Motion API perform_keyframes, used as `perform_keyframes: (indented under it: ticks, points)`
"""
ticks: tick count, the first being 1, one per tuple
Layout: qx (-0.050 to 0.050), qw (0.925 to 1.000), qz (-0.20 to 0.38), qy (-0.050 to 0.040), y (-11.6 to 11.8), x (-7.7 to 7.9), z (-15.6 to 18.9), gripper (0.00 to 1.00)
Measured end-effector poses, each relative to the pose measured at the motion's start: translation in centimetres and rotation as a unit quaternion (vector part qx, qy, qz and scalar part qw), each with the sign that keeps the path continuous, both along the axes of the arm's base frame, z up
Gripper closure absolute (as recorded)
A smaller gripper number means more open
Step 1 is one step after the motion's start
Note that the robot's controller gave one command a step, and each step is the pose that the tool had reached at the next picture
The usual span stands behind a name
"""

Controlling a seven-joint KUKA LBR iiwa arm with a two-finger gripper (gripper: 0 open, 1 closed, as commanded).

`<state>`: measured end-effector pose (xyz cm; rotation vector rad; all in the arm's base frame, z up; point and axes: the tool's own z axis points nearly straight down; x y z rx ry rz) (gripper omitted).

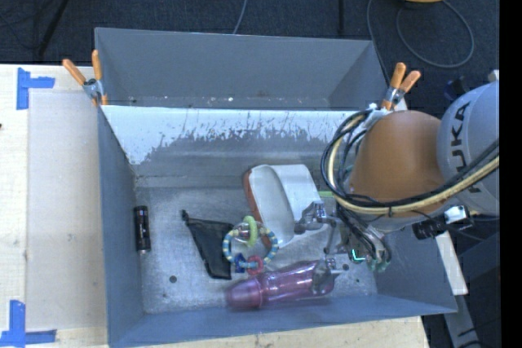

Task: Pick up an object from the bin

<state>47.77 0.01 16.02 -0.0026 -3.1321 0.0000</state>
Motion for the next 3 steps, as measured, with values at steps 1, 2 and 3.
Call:
perform_keyframes:
  ticks: [1, 2, 3]
  points:
    - [0.0, 1.0, 0.0, -0.0035, 0.0, 0.2, 0.3, 0.0]
    - [0.0, 0.9997, 0.025, -0.0057, 0.3, 0.5, -0.8, 0.0]
    - [0.001, 0.9873, 0.159, -0.0055, -1.8, 0.0, -6.1, 0.0]
